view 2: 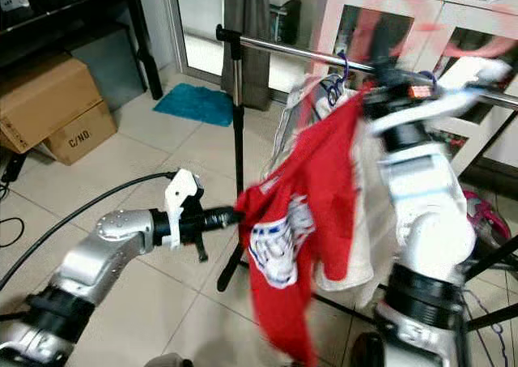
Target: Hang hanger
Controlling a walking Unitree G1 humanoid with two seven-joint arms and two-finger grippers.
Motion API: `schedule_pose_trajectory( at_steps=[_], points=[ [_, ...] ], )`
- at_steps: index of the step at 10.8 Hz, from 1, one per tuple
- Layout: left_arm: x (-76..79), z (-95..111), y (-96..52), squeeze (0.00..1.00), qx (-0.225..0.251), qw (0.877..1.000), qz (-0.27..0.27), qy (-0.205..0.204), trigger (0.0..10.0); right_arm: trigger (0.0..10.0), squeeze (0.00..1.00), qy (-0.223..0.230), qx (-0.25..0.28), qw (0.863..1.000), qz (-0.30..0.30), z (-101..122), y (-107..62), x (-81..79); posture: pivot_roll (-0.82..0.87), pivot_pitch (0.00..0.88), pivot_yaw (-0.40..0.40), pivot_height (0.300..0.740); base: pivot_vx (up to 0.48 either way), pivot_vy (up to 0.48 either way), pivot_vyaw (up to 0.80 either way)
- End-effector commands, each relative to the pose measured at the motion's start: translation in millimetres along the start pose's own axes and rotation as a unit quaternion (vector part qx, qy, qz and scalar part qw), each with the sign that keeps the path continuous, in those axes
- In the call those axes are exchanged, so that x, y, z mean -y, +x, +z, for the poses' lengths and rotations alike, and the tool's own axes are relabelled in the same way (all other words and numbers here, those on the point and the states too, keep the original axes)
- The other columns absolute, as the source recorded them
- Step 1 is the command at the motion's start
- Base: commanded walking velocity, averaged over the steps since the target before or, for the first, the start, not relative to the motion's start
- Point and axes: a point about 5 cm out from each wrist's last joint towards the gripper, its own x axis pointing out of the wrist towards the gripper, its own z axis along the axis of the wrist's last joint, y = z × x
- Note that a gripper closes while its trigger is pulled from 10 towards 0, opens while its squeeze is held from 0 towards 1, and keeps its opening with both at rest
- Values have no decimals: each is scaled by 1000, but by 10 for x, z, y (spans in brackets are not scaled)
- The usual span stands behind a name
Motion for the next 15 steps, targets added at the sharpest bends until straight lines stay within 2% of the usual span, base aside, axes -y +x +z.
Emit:
schedule_pose_trajectory(
  at_steps=[1, 2, 3, 4, 5, 6, 7, 8, 9, 10, 12, 13, 14, 15],
  points=[
    [-114, 64, -29, 0, 11, 999, 32, 8, 0, 0, 0, 33, 15, 999, 34, 43, 17, -140, 0, 0, 2, 740, 0, 0, 0],
    [-103, 96, -11, 0, 26, 999, 24, 4, 0, 0, 0, 1, 1, 1000, 8, -18, 3, -93, -1, 0, 3, 740, 0, 0, 0],
    [-4, 296, 85, 0, 93, 995, -15, -22, 0, 0, 0, -199, -89, 976, -5, -259, -19, -39, -7, 0, 10, 740, 0, 0, 0],
    [79, 478, 122, 0, 148, 987, -52, -39, 0, 0, 0, -254, -109, 961, -6, -339, -50, 8, -6, 0, 11, 740, 0, 0, 0],
    [110, 555, 130, 0, 172, 982, -68, -45, 0, 0, 0, -270, -112, 956, -8, -358, -63, 28, -6, 0, 12, 740, 0, 0, 0],
    [114, 702, 51, 0, 195, 976, -94, -36, 0, 0, 0, -320, -130, 938, -18, -339, -160, 133, -7, 0, 18, 740, 0, 0, 0],
    [45, 679, -98, 0, 158, 983, -96, -6, 0, 0, 0, -372, -179, 911, 1, -308, -361, 221, -6, 0, 24, 740, 0, 0, 0],
    [-20, 602, -239, 0, 114, 989, -89, 13, 0, 0, 0, -429, -250, 867, 41, -324, -584, 292, -10, 0, 33, 740, 0, 0, 0],
    [-56, 585, -325, 0, 98, 991, -85, 18, 0, 0, 0, -472, -297, 829, 48, -318, -733, 392, -10, 0, 36, 740, 0, 0, 0],
    [-78, 577, -396, 0, 80, 993, -84, 25, 0, 0, 0, -526, -325, 785, 23, -264, -868, 550, -11, 0, 41, 740, 0, 0, 0],
    [-133, 512, -459, 0, 47, 996, -71, 38, 0, 0, 0, -579, -347, 738, 21, -207, -990, 647, -9, 0, 42, 740, 0, 0, 0],
    [-152, 511, -451, 0, 44, 996, -64, 41, 0, 0, 0, -591, -352, 725, 34, -212, -994, 651, -9, 0, 41, 740, 0, 0, 0],
    [-173, 475, -402, 0, 28, 997, -50, 53, 0, 0, 0, -574, -335, 746, 45, -259, -943, 606, -7, 0, 36, 740, 0, 0, 0],
    [-197, 426, -343, 0, 16, 997, -34, 60, 0, 0, 0, -511, -297, 805, 47, -295, -846, 486, -6, 0, 34, 740, 0, 0, 0]
  ],
)
